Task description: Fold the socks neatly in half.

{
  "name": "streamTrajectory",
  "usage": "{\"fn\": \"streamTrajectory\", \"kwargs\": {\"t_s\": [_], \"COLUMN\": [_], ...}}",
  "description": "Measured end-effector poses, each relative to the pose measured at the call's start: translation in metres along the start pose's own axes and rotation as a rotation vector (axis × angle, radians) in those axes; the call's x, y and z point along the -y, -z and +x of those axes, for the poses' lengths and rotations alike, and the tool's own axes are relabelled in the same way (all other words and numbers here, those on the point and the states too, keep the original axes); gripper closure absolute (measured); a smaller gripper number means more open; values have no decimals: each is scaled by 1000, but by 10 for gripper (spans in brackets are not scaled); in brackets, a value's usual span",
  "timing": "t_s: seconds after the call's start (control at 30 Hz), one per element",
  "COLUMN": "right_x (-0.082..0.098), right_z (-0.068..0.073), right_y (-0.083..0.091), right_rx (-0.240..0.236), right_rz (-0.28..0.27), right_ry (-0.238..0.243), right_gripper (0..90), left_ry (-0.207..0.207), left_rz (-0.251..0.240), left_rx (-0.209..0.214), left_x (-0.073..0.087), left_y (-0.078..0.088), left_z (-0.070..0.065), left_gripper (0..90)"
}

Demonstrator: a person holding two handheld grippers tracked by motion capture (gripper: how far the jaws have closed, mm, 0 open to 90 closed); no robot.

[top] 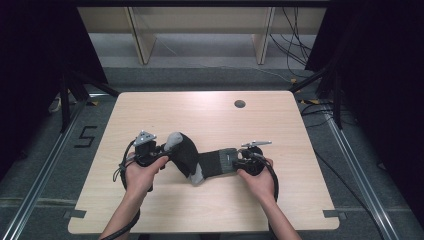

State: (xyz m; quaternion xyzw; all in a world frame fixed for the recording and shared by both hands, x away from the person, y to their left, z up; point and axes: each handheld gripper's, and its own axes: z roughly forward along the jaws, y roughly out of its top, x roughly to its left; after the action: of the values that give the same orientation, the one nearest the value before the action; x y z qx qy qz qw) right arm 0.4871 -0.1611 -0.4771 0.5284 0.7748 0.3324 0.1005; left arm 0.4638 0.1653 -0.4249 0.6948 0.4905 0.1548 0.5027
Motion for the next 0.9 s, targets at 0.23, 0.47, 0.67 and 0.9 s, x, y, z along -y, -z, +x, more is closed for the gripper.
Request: {"fn": "streamTrajectory", "kwargs": {"t_s": [0.23, 0.47, 0.67, 0.9], "right_x": [0, 0, -1, -1], "right_z": [0, -1, -1, -1], "right_y": [0, 0, -1, 0], "right_rx": [-7, 39, -3, -3], "right_rz": [14, 21, 0, 12], "right_ry": [7, 10, 12, 2], "right_gripper": [716, 704, 702, 698], "left_ry": [-9, -24, -20, -11], "left_rz": [12, 5, 5, -5], "left_rx": [4, 9, 21, 55], "left_x": [-5, -8, -9, -13], "left_y": [-2, -5, -8, -10], "left_z": [-7, -12, -18, -24], "left_gripper": [642, 642, 642, 642]}}
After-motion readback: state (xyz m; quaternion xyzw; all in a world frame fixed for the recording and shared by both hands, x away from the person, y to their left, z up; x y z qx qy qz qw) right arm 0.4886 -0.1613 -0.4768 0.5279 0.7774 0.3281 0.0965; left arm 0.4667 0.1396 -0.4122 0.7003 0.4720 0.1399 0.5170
